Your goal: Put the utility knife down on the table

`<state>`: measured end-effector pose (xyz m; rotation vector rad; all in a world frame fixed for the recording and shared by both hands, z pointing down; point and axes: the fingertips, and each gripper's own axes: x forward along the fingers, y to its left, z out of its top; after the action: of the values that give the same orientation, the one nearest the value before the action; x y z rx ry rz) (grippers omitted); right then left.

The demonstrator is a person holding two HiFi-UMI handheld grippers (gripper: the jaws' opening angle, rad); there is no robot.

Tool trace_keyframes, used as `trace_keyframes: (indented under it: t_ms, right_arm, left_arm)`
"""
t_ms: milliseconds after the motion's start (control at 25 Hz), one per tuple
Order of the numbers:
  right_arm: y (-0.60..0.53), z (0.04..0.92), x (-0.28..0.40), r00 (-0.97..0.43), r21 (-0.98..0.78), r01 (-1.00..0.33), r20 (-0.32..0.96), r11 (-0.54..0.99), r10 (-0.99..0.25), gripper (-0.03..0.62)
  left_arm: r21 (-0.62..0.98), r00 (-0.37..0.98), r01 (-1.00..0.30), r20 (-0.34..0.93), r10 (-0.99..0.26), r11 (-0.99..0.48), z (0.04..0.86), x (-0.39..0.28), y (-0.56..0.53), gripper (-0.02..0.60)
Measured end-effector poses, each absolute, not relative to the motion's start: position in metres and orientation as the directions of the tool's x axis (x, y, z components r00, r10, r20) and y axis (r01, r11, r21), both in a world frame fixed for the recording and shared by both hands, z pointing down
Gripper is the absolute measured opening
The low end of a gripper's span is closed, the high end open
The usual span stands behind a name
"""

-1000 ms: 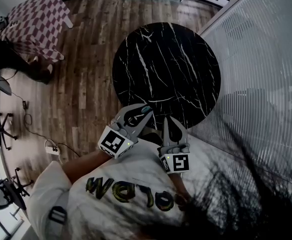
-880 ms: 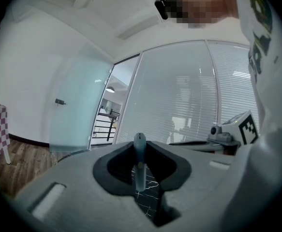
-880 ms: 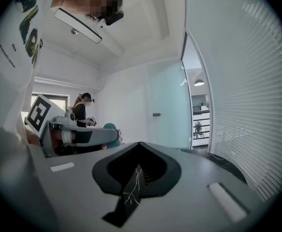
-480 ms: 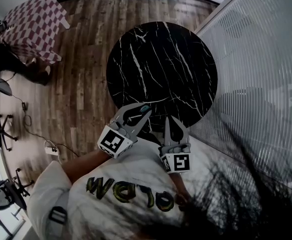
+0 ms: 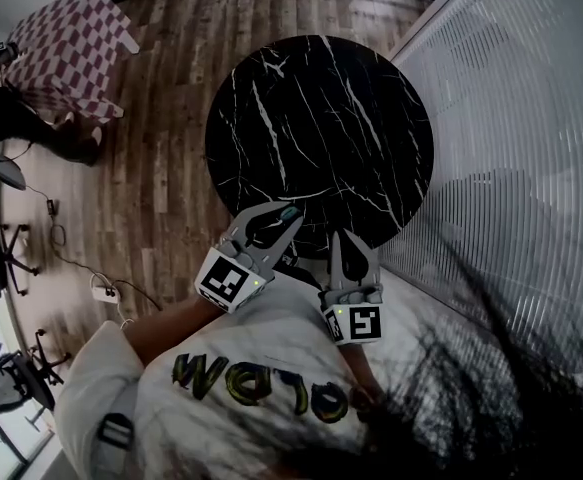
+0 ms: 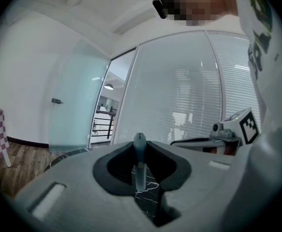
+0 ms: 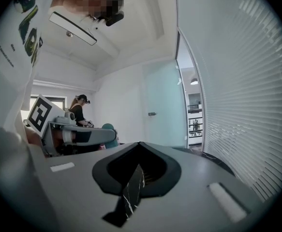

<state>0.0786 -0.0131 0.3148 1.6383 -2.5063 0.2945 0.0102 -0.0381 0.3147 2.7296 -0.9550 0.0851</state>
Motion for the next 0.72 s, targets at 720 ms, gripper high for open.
trace_keyframes:
  t_ms: [720]
  right_arm:
    - [-0.011,0.376,0.084,-0.425,-0.154,-0.905,0.291,0.397,-0.857,0.002]
  left_arm:
    - [0.161,0.75,-0.646,0.315,-0.582,-0.746,0.383,0.01,-0.043,0.069]
